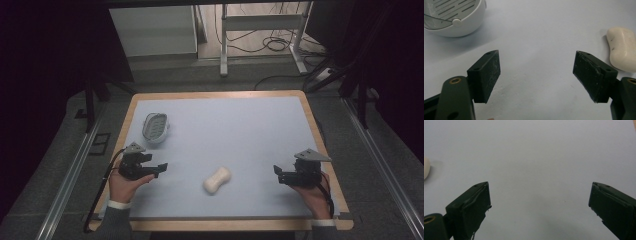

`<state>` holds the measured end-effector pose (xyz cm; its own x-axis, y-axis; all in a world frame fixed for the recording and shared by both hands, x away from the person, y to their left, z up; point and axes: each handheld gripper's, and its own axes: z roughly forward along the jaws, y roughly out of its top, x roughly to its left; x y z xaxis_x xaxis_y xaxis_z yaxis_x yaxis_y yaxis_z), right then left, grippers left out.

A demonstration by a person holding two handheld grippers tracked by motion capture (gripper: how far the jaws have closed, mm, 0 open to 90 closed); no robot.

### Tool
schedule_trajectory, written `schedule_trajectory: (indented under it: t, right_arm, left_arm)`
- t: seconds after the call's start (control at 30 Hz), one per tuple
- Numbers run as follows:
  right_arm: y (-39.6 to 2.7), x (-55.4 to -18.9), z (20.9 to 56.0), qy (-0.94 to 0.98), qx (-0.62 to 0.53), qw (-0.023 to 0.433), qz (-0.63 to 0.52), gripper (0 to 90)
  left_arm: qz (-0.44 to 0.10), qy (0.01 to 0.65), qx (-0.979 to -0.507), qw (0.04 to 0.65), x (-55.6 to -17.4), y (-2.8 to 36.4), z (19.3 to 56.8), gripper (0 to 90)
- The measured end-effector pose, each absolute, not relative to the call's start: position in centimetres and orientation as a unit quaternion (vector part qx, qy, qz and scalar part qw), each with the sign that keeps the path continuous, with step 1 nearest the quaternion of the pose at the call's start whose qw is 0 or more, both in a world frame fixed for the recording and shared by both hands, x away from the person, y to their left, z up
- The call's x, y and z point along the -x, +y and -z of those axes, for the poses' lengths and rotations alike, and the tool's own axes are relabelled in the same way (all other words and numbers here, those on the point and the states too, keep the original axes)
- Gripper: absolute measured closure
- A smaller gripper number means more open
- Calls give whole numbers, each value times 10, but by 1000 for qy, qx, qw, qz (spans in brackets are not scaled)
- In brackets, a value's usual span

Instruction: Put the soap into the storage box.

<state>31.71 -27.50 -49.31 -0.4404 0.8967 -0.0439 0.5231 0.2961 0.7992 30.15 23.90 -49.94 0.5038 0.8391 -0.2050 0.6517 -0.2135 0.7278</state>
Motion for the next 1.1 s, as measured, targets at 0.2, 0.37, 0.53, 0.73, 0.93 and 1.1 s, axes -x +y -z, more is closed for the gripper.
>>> schedule_trajectory:
  t: [0.2,0.37,0.53,0.73,0.93,1.1]
  right_arm:
    - [-280,-317,493,761,-470,251,-369,44]
    - [-282,-313,492,758,-473,252,-371,48]
    - [-284,-313,495,757,-477,250,-371,48]
    - [-288,-313,497,759,-477,245,-368,48]
    - [-295,-309,493,754,-481,253,-369,48]
    - [-300,-307,489,748,-481,259,-376,51]
  left_arm:
    - [-116,485,-771,397,-300,239,498,228]
    - [-118,482,-772,397,-299,238,498,235]
    - [-131,468,-782,389,-296,231,493,242]
    - [-130,473,-785,378,-294,227,487,251]
    - [-130,468,-795,362,-293,220,475,251]
    - [-127,444,-812,357,-296,213,461,251]
